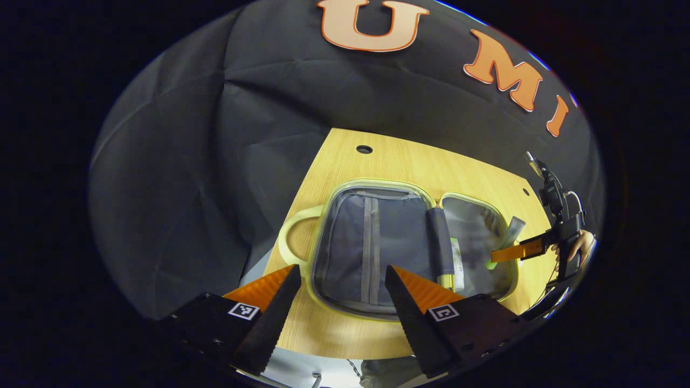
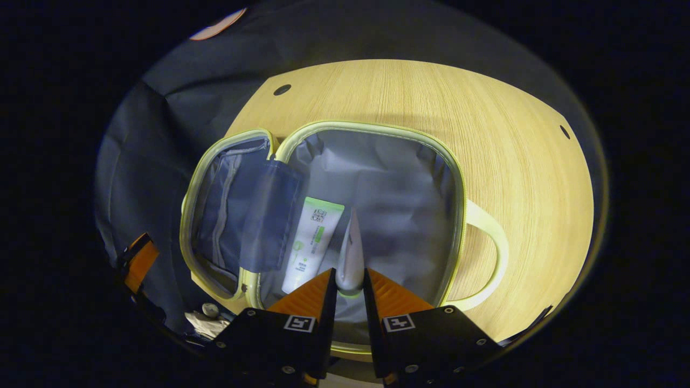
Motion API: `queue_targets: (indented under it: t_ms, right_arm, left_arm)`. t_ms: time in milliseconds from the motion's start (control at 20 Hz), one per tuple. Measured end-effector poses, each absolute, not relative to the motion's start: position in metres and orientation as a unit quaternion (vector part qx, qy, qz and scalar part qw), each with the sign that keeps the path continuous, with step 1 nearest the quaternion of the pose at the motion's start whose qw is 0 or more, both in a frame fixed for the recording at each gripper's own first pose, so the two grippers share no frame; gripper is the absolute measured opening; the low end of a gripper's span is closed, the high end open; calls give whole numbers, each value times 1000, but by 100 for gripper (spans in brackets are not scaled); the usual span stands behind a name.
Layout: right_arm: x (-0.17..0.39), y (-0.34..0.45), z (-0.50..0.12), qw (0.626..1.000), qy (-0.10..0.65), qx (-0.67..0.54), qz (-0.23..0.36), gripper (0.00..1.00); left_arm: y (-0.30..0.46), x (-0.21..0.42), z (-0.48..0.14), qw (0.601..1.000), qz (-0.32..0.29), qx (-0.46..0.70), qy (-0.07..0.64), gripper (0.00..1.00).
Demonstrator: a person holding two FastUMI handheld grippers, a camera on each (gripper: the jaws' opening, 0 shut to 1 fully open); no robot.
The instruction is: First open the suitcase, pack the skin care products into it, and then close the suitcase.
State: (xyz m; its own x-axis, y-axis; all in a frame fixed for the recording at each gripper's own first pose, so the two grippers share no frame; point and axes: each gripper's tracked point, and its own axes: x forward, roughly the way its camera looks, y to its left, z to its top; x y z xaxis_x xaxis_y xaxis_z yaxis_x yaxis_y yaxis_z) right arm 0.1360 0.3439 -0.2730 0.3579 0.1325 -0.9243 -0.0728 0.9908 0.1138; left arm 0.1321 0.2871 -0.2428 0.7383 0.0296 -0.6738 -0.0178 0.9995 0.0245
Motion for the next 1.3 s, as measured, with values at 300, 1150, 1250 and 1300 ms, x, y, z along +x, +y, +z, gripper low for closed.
queue_targets:
  t_ms: [300, 1150, 1250, 1300]
  right_arm:
    - [140, 344, -259, 840, 538, 29, 64, 95]
    - [129, 337, -220, 855, 512, 64, 54, 96]
    - [127, 337, -219, 853, 515, 67, 51, 96]
    - [126, 338, -219, 852, 516, 70, 51, 96]
  left_arm:
    - [296, 139, -253, 930, 11, -12, 366, 98]
    - [374, 235, -309, 895, -34, -333, 293, 97]
    - [388, 238, -317, 898, -15, -324, 297, 97]
    - [397, 234, -320, 897, -9, -323, 301, 98]
